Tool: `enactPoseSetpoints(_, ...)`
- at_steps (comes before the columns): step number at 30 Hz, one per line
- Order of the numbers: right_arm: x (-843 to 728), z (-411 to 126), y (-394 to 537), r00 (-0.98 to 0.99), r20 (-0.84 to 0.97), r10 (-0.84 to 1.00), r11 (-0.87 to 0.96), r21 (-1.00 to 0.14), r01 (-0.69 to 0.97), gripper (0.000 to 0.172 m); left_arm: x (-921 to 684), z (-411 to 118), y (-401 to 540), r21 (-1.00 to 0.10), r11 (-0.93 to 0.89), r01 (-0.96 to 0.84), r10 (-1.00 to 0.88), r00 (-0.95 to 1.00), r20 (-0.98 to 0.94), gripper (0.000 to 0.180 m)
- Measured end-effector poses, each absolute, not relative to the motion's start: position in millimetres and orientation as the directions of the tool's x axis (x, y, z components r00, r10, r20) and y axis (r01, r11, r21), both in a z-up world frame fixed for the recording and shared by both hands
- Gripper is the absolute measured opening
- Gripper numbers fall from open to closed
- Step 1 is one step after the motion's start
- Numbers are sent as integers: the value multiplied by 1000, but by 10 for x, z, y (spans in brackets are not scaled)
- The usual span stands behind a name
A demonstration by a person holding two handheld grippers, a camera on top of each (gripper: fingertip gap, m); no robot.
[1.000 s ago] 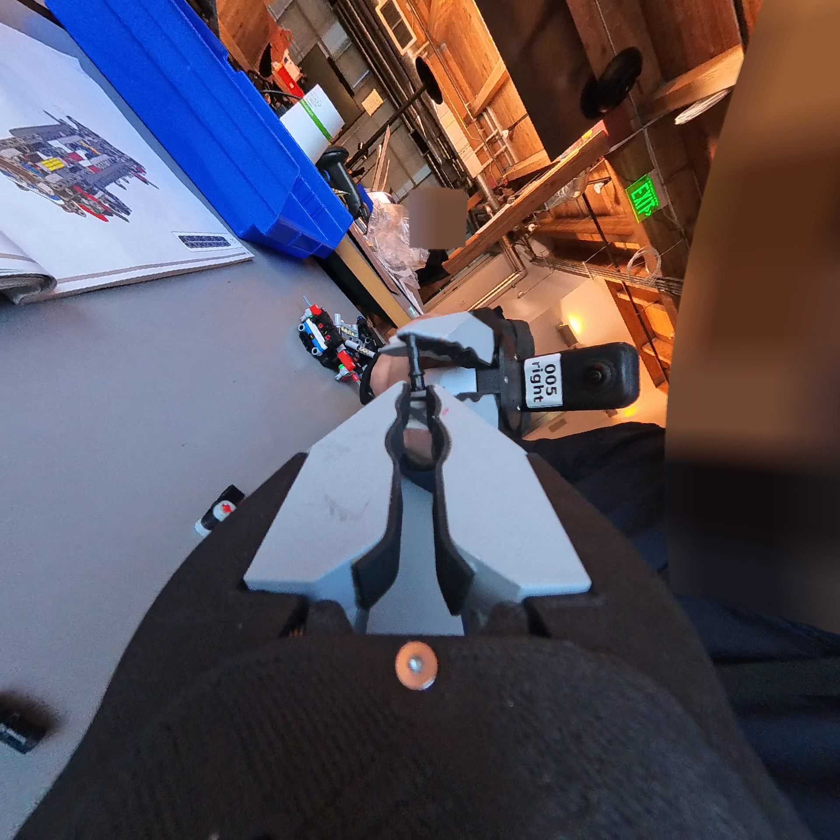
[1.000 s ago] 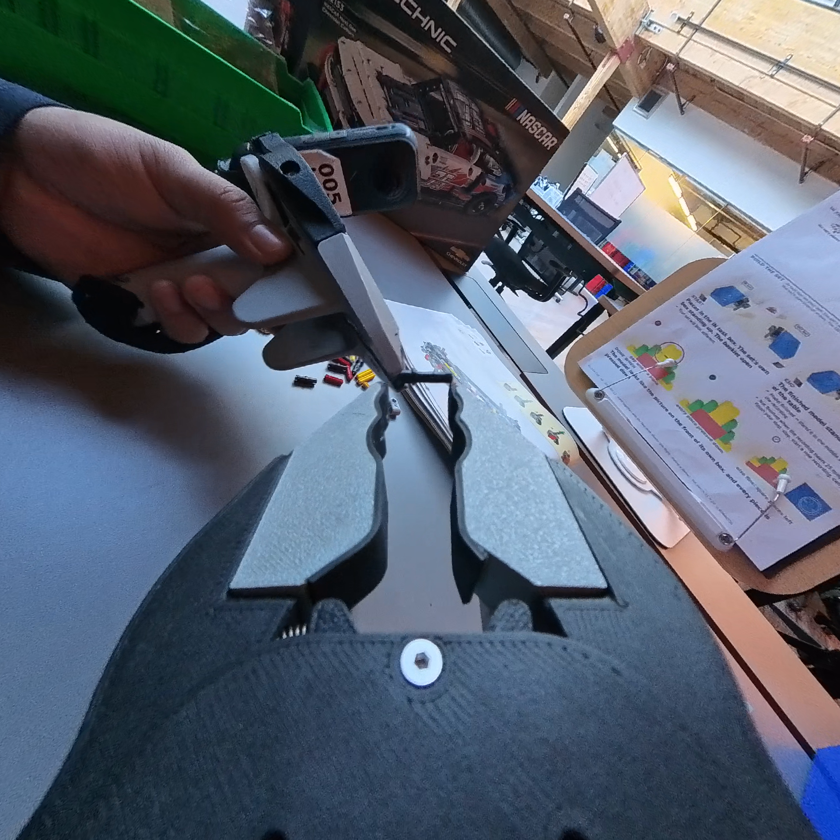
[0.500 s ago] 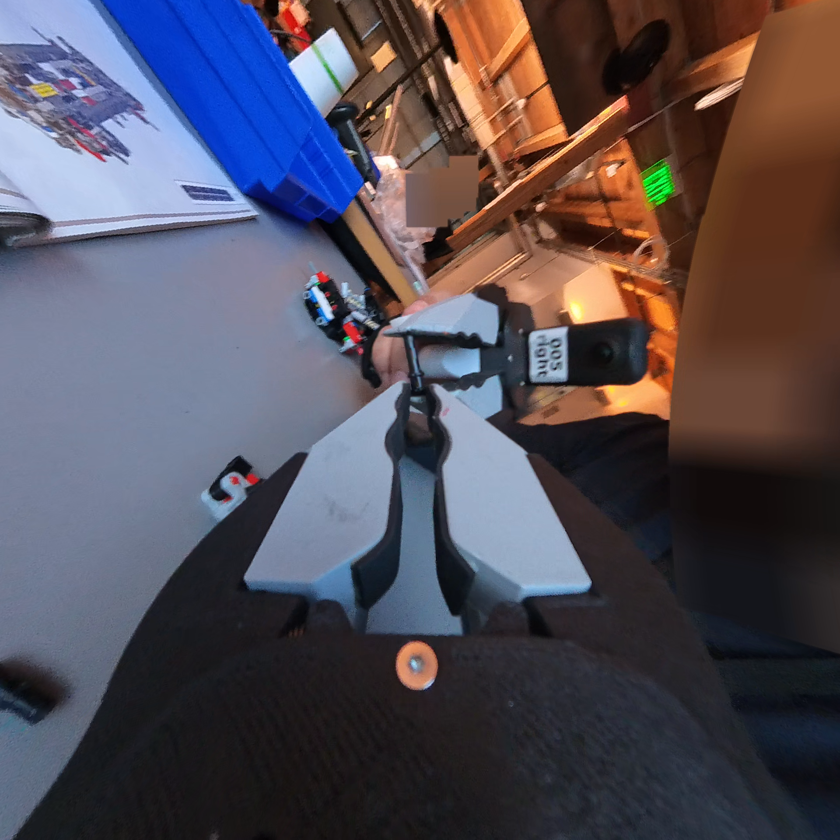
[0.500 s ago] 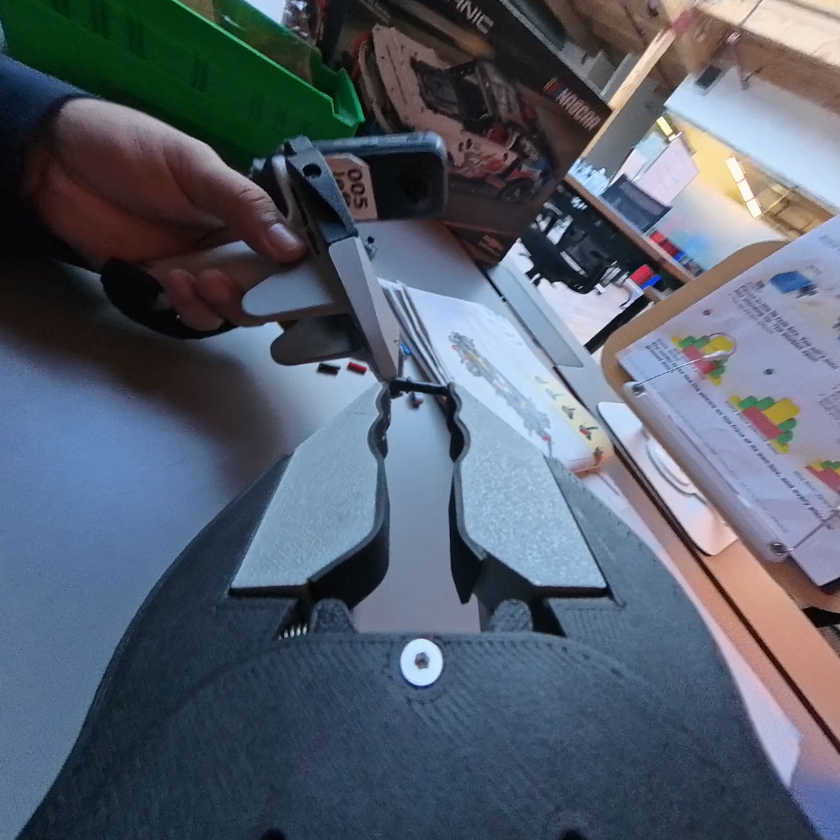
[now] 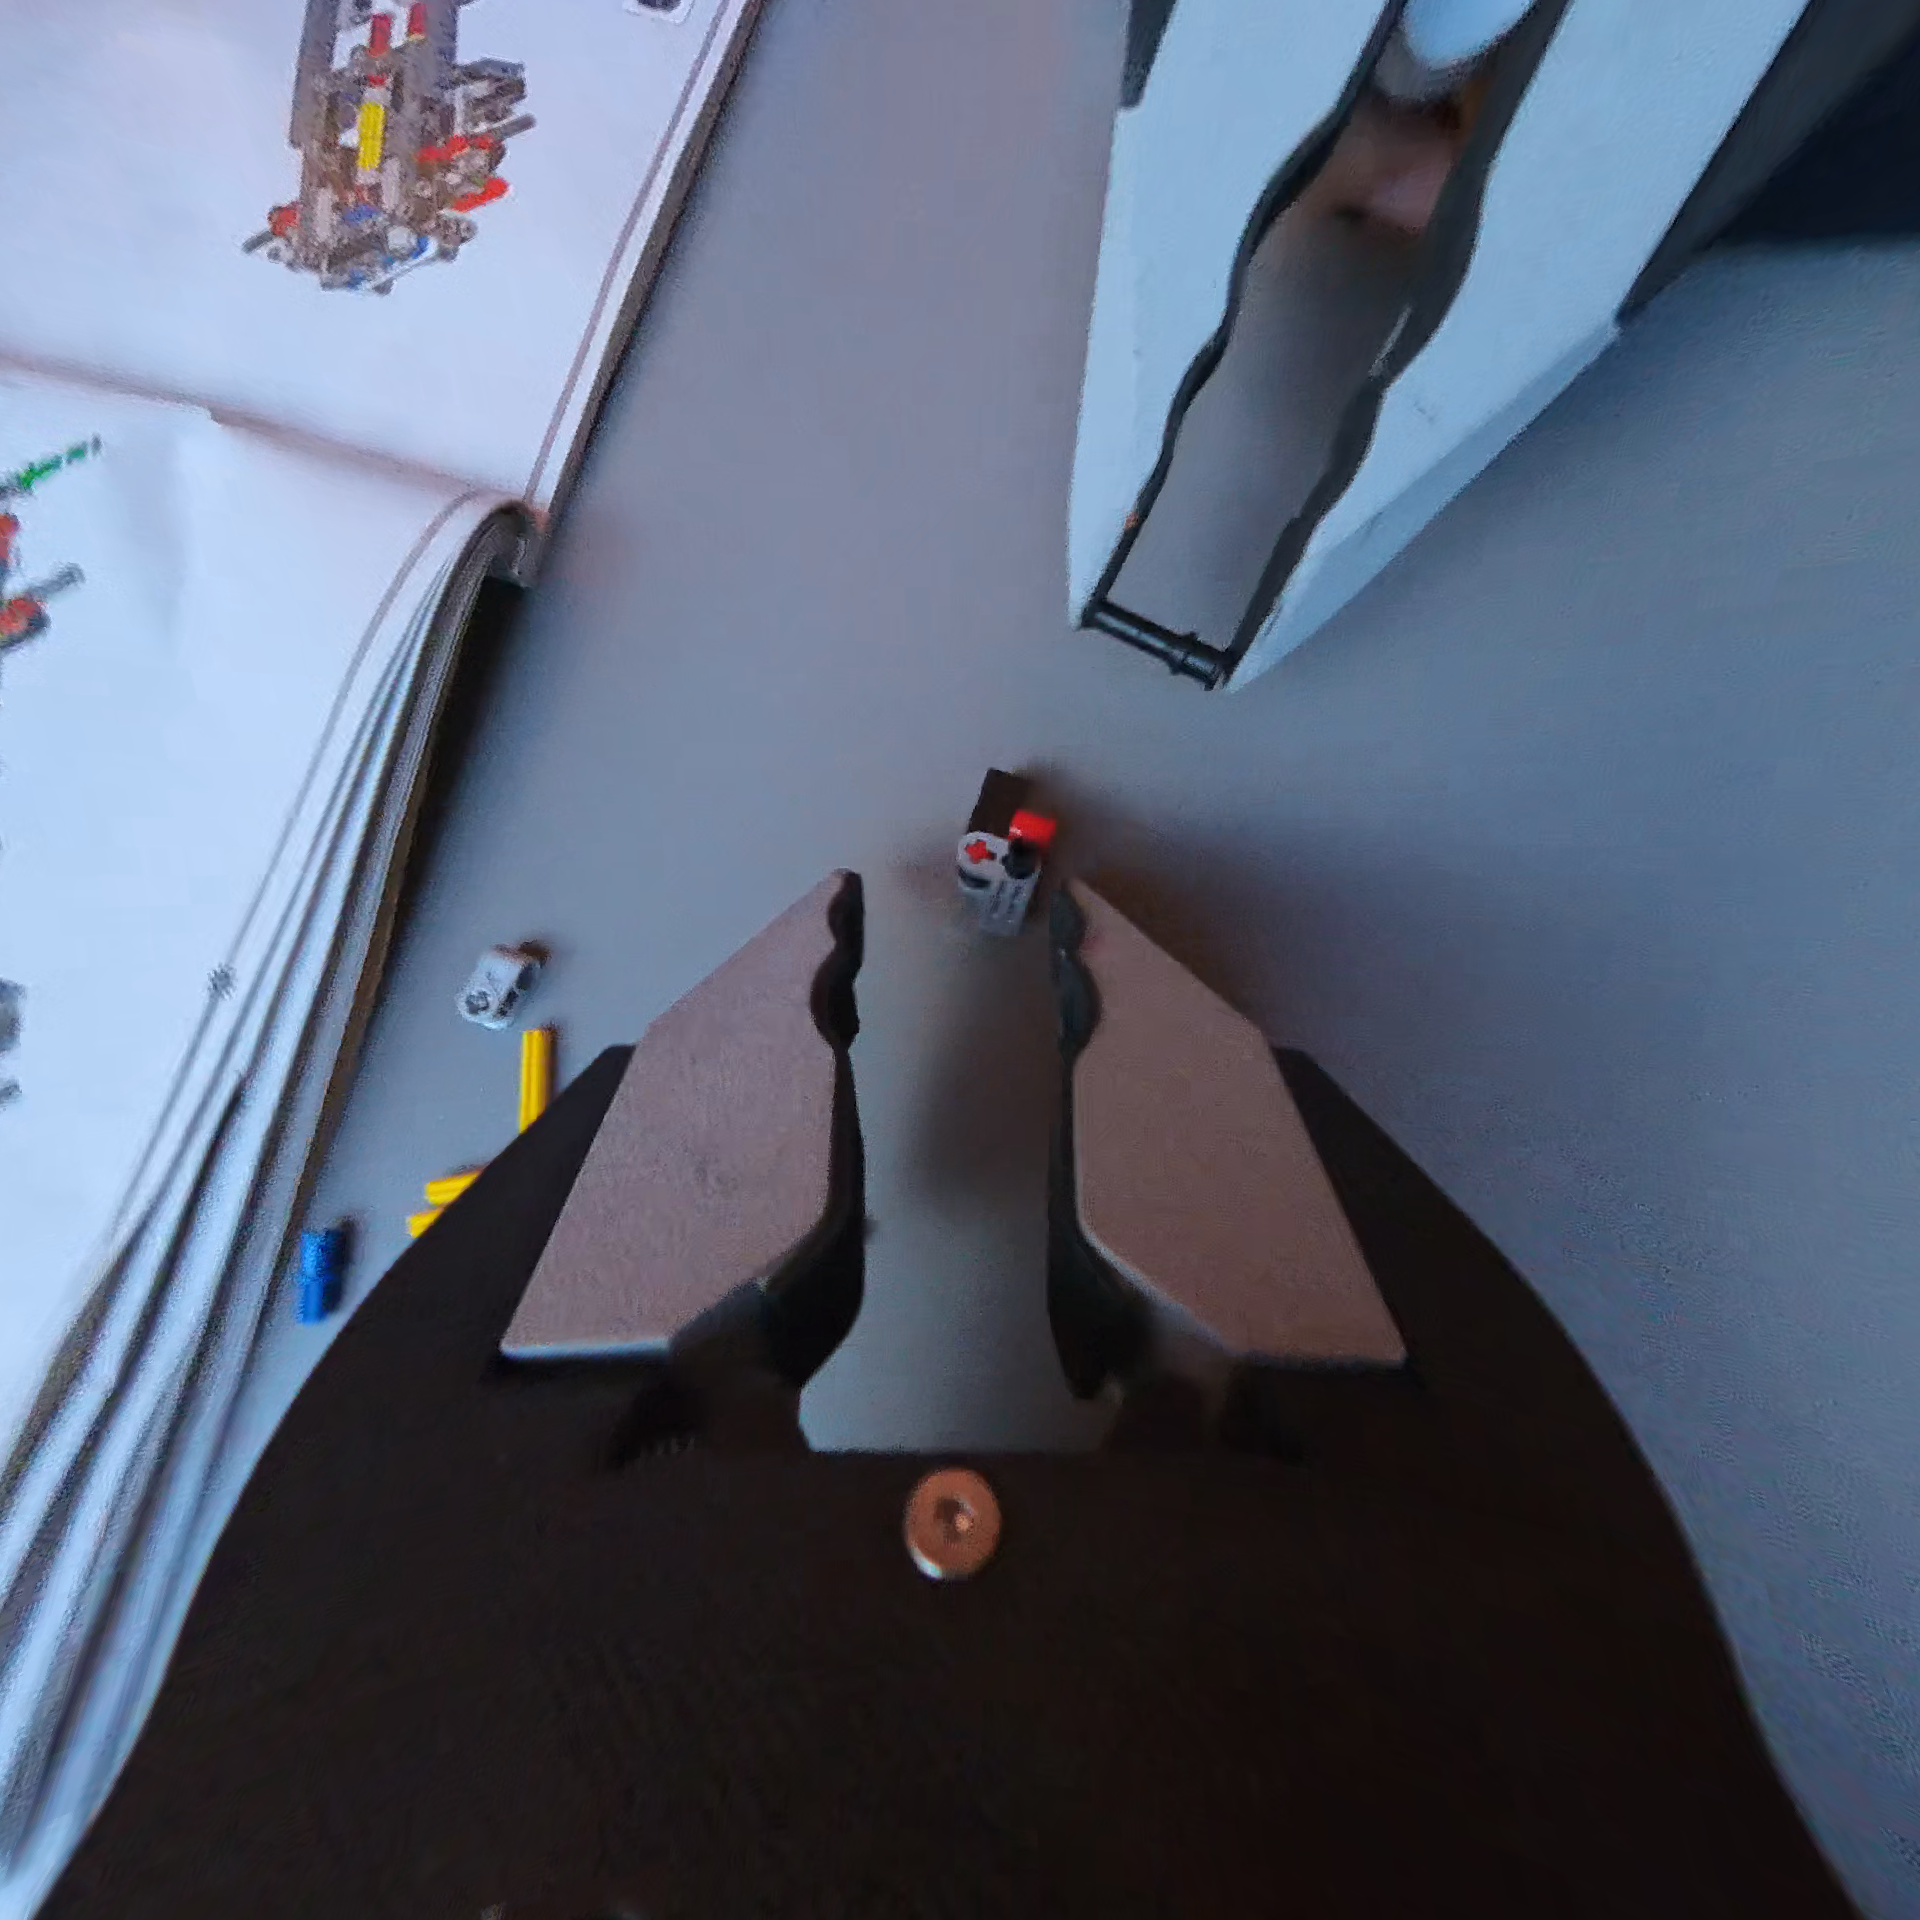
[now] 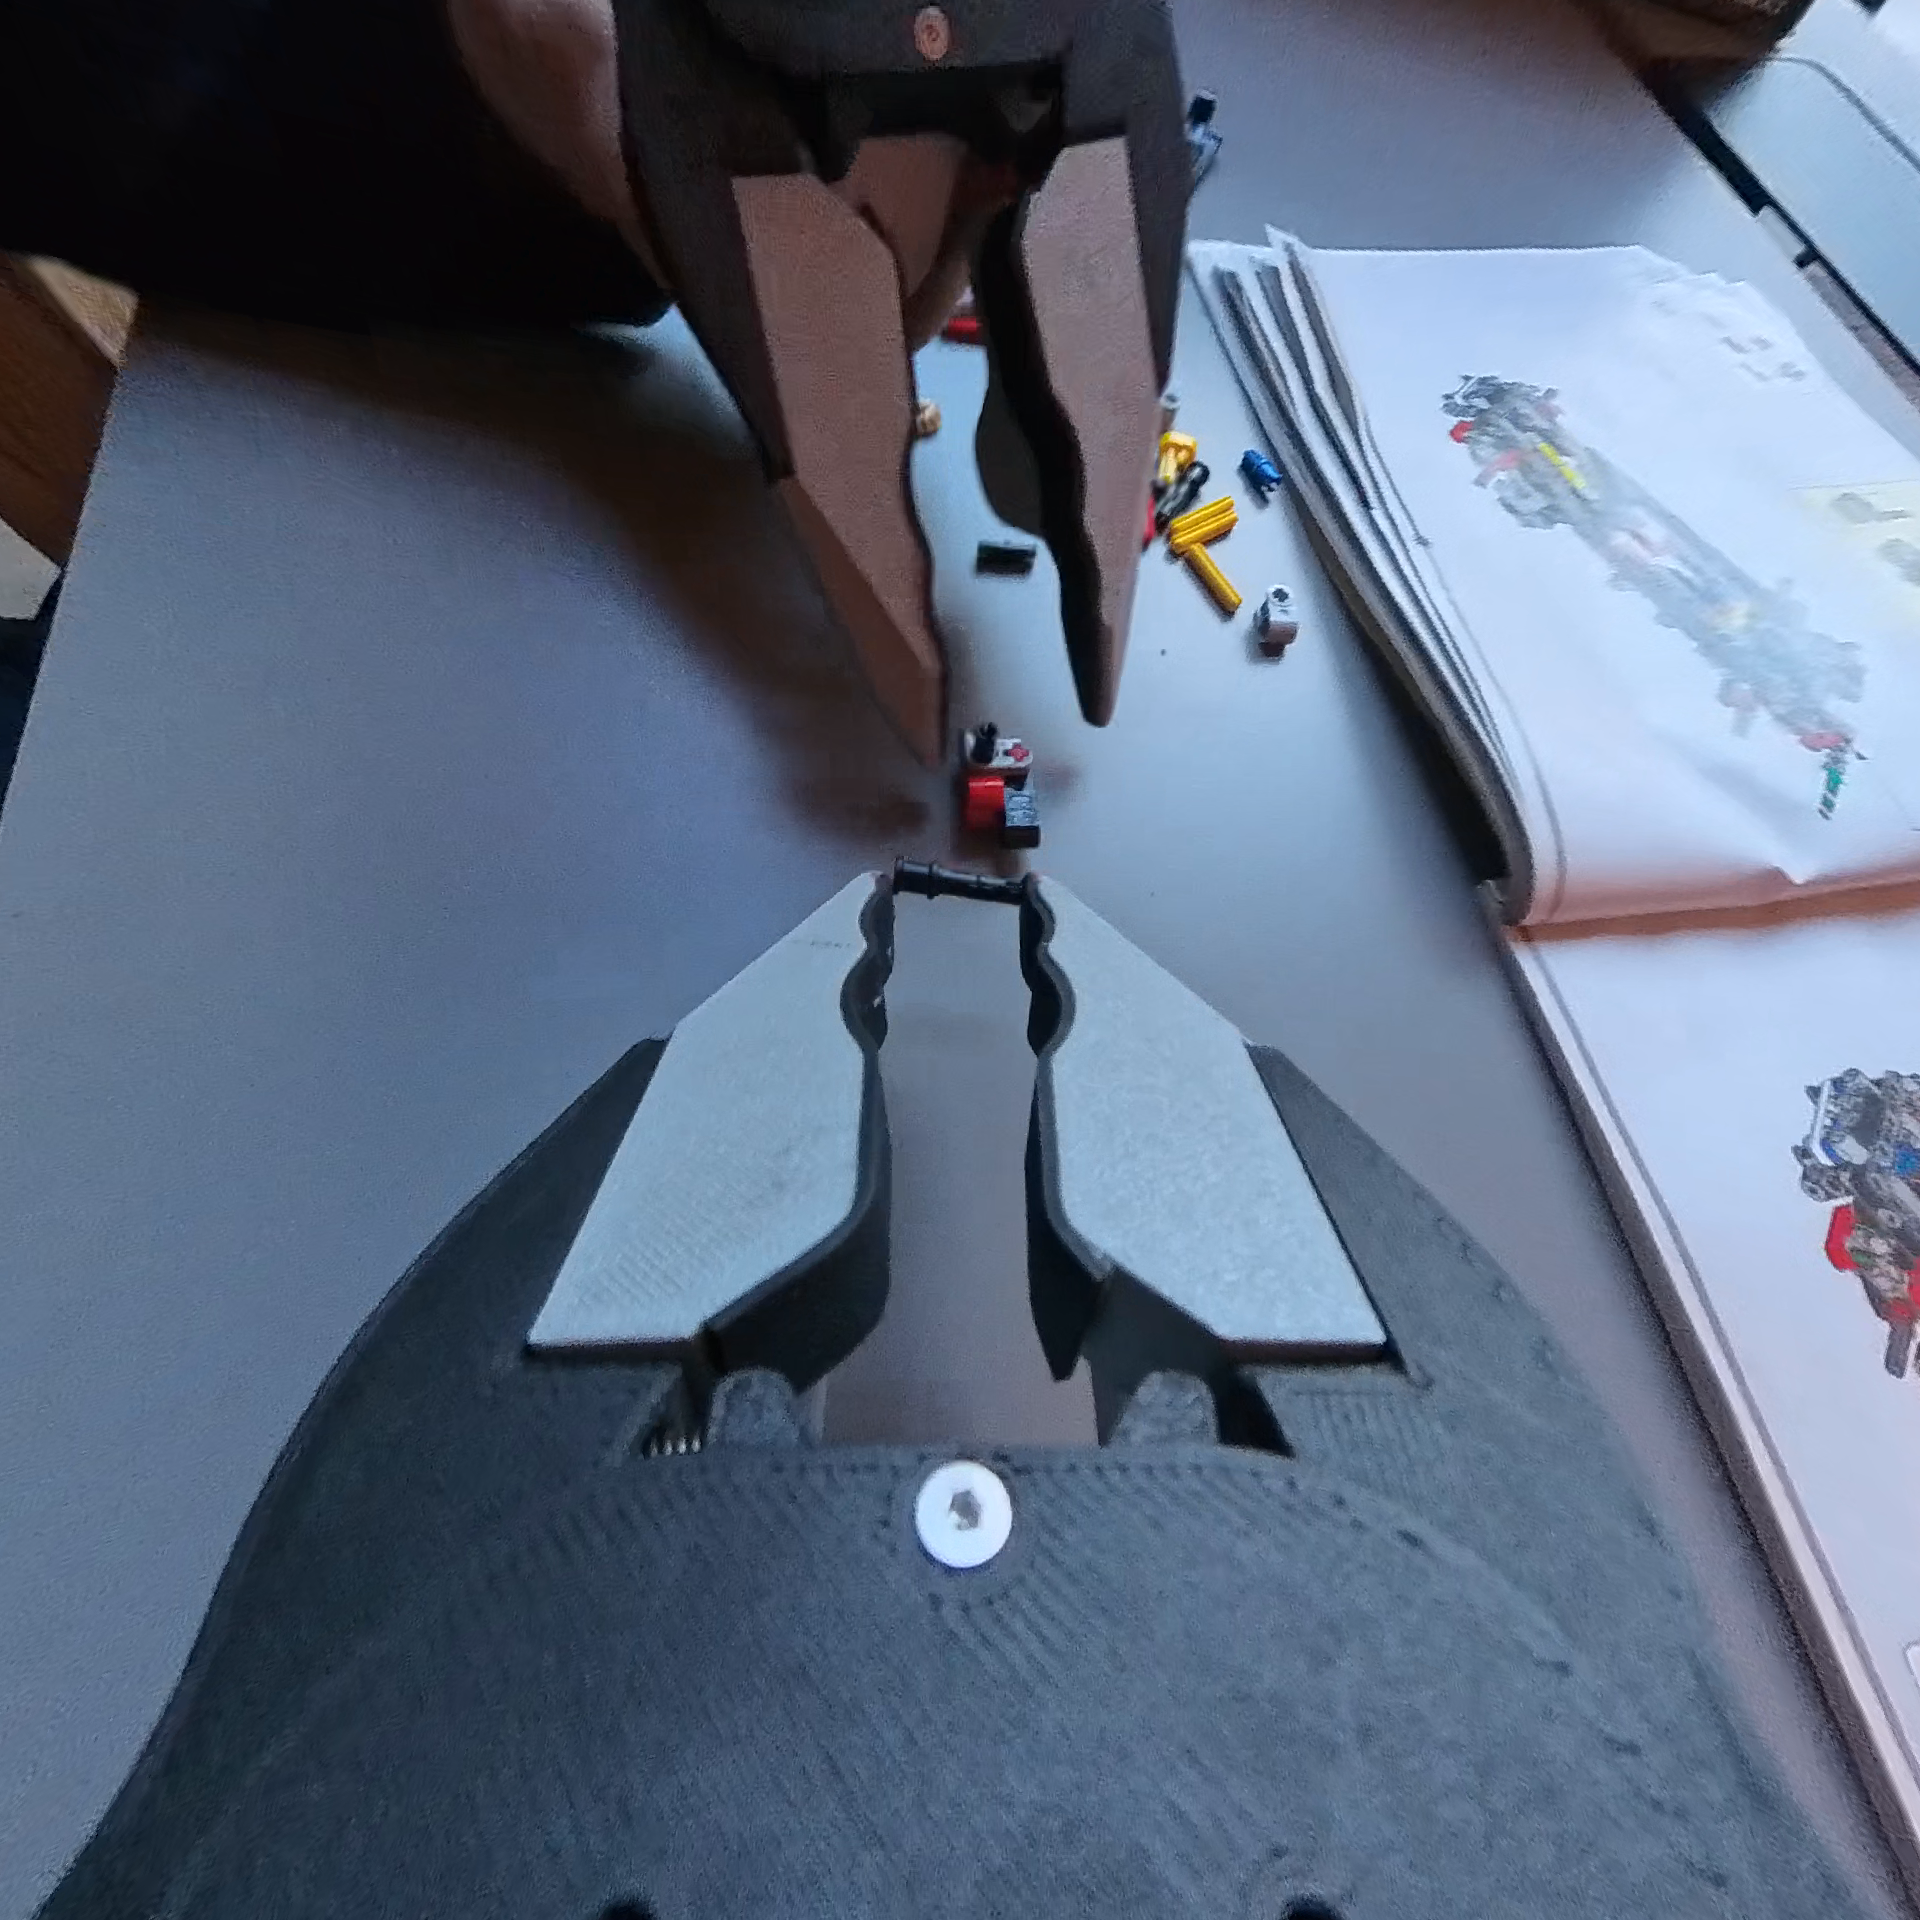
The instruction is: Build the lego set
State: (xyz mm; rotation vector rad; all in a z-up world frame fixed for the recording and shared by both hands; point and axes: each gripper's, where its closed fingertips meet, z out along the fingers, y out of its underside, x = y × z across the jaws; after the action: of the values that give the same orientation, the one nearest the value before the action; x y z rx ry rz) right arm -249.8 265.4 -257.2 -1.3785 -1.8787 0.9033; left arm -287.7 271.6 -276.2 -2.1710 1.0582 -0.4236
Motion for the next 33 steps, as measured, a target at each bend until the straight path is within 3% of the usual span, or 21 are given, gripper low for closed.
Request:
enactPoseSetpoints(3, -2504, -2635, 2627, -270, 116, 956, 251, -801, 544, 21, -2821, -2831, 2678, -686, -381, -620, -848, 530, -7, 22)
enactPoseSetpoints(9, -2486, -2826, 2593, -307, 125, 943, 294, -743, 601, 21, -2712, -2832, 2699, -712, -370, -597, -877, 476, 57, 15)
enactPoseSetpoints(33, -2407, -2841, 2596, -333, 87, 939, 286, -736, 614, 30, -2688, -2831, 2641, -722, -435, -538, -834, 542, 99, 15)
